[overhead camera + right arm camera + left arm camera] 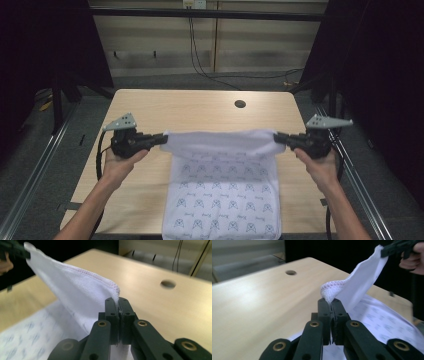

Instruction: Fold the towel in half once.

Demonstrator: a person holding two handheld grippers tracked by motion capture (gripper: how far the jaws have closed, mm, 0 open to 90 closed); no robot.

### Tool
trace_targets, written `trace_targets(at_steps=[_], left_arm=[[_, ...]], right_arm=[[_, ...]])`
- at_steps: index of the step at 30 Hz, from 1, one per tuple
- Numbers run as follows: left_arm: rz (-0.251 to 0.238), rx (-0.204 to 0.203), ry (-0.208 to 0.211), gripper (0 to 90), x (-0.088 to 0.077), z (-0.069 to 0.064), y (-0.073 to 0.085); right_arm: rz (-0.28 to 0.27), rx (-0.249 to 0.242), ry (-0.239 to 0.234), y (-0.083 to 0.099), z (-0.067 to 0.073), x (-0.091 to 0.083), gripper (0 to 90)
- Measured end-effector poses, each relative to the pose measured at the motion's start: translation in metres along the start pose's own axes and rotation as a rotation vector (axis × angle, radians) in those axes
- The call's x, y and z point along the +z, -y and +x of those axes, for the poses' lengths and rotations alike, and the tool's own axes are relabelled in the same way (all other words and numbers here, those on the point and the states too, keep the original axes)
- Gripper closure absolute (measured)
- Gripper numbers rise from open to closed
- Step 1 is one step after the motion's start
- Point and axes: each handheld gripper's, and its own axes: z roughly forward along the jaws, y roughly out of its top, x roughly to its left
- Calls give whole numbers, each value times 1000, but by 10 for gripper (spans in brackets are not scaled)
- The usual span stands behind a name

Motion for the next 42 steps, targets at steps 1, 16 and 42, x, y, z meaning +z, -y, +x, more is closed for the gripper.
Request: trace_targets(at_steps=[1,16,42], left_arm=[[21,0,8,879,-1,-5,9],[297,-66,146,877,16,-51,106],[361,-5,-51,880,69,-5,92]], right_arm=[[16,1,-10,10,7,-2,881],[317,92,-125,130,59,3,880],[390,48,1,116,30,43,882]])
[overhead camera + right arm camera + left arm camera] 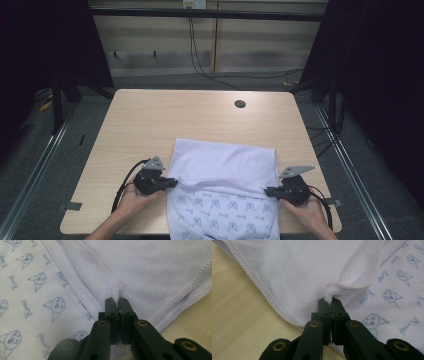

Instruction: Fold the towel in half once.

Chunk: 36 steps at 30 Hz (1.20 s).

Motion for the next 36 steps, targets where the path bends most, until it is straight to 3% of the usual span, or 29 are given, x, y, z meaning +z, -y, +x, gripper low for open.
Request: trace_targets(at_steps=[8,14,19,25,29,36], left_arm=[[-30,-49,-63,880,12,30,-16],[-39,-75,-95,881,16,52,-26],[-38,-85,-133,880,20,65,-34],[-31,-99,-144,880,23,81,-42],[-78,-124,-139,880,24,91,-39],[-106,-154,-185,881,29,108,-45]], right_arm=[[-12,18,21,-24,-19,17,882],[-25,-21,61,-42,-30,31,881],[-32,-21,79,-54,-40,39,882],[-55,4,73,-64,-53,48,882],[-75,11,114,-77,-62,58,882],[-122,57,121,-97,-83,76,882]])
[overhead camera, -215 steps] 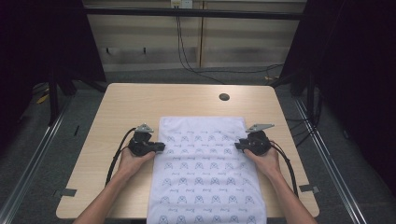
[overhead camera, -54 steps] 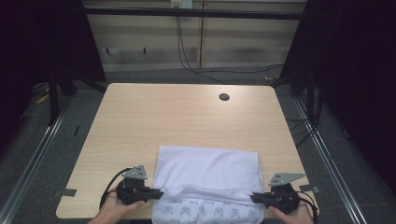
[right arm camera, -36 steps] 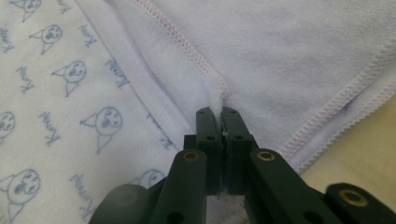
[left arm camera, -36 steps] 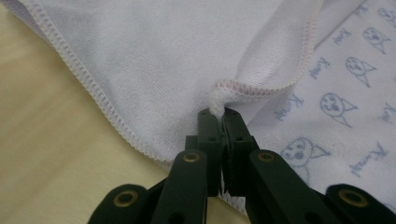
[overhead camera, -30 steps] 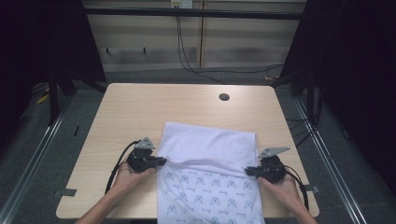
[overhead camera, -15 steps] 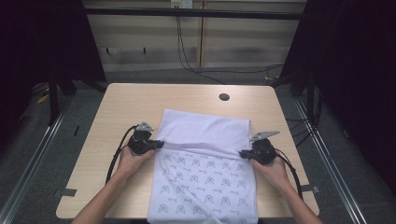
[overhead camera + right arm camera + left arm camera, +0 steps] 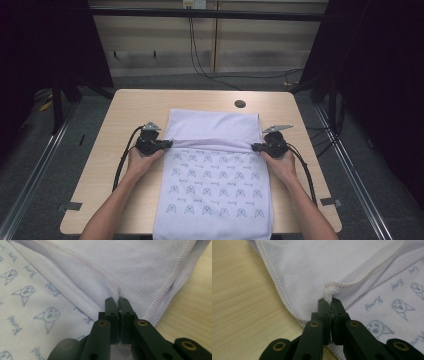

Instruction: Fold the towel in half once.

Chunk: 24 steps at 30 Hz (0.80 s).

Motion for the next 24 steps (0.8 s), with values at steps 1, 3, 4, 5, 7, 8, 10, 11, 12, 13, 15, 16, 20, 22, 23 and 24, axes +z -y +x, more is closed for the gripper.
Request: trace_targets(at_steps=[1,3,4,5,7,8,10,11,12,13,15,16,20,22,23,24], left_arm=[[-3,-6,-5,881,1,1,-1],[-2,-6,-18,880,5,5,-5],[-2,3,-30,880,6,7,-7],[-5,-9,-31,880,8,8,-9],[-5,-5,-44,880,11,12,-13],[-6,-11,-65,880,15,15,-17],[-15,-25,-69,880,18,18,-19],[-17,-47,-57,880,18,20,-19],[-18,-65,-42,880,16,22,-18],[-18,-65,-42,880,16,22,-18],[-47,-68,-17,881,6,21,-17],[-47,-68,-17,881,6,21,-17],[-150,-53,51,881,-31,15,-26],[-185,-30,64,880,-48,9,-34],[-206,-28,71,880,-57,6,-37],[-228,-26,86,880,-66,1,-40]], right_arm=[[1,10,2,-3,-2,3,882],[0,15,4,-8,-5,7,882],[1,13,10,-11,-7,10,882],[3,24,15,-14,-9,12,882],[6,28,24,-17,-10,15,882],[4,44,54,-25,-12,23,881],[0,54,63,-28,-12,25,882],[-10,69,85,-31,-12,30,882],[-13,76,87,-32,-12,31,881],[-13,76,87,-32,-12,31,881],[-29,74,51,-32,-15,26,881],[-29,74,51,-32,-15,26,881],[-136,65,-8,-43,-18,-5,881],[-191,59,-31,-51,-18,-24,881],[-221,52,-32,-57,-17,-35,881],[-251,44,-41,-62,-14,-46,881]])
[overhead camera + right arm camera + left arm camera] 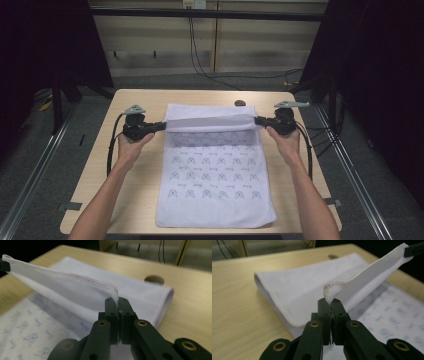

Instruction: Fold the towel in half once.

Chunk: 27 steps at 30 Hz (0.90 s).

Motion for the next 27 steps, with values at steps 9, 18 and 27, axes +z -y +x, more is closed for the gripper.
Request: trace_targets(at_steps=[9,18,27], left_arm=[[-78,160,33,877,-62,-52,-43],[-131,203,68,879,-102,-80,-48],[28,179,158,877,-97,-92,37]], right_arm=[[-95,-130,-32,-37,30,-78,880],[-158,-192,-104,-43,56,-124,880],[-9,-174,-183,40,69,-123,877]])
